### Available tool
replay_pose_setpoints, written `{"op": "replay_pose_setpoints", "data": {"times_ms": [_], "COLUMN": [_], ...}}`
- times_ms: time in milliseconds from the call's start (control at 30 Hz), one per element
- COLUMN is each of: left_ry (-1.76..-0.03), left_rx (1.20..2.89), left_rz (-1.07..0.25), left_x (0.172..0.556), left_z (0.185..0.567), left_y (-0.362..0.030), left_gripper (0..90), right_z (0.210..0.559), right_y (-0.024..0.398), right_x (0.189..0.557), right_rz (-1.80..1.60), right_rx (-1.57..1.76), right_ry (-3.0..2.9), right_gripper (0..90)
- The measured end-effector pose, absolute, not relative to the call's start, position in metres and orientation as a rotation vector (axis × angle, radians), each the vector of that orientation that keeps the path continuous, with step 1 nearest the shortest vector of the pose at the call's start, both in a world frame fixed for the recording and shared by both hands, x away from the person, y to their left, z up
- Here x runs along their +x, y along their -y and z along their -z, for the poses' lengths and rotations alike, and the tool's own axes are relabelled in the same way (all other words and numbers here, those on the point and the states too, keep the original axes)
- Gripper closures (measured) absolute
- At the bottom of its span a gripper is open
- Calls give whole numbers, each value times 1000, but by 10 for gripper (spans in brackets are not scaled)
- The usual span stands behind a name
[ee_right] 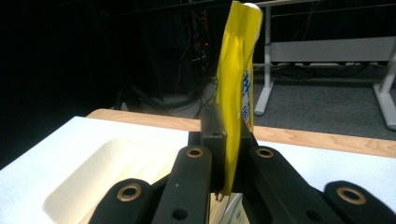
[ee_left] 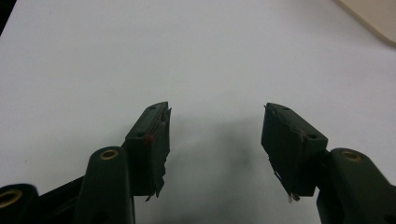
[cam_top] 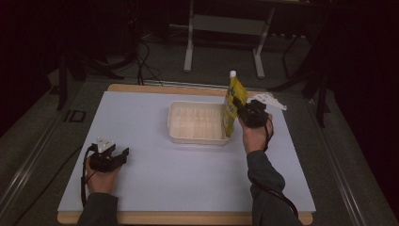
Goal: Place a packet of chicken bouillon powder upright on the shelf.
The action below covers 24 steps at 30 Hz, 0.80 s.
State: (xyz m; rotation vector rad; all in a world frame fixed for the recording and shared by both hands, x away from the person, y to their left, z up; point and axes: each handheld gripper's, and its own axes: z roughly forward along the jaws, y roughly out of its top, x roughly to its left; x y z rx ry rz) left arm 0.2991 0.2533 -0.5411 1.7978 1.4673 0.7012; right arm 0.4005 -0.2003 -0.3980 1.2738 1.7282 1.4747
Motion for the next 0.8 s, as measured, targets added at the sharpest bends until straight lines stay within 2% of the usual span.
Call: {"op": "replay_pose_setpoints", "data": {"times_ms": [800], "left_ry": [-1465], "left_rx": [1794], "left_rz": [-699], "left_x": [299], "left_z": [541], "left_y": [-254], "left_gripper": [414], "right_z": [432], "right_y": [188], "right_x": [403], "right_rz": [-1365], "right_rx": [1313], "right_ry": [-1827], "right_gripper": [900]}}
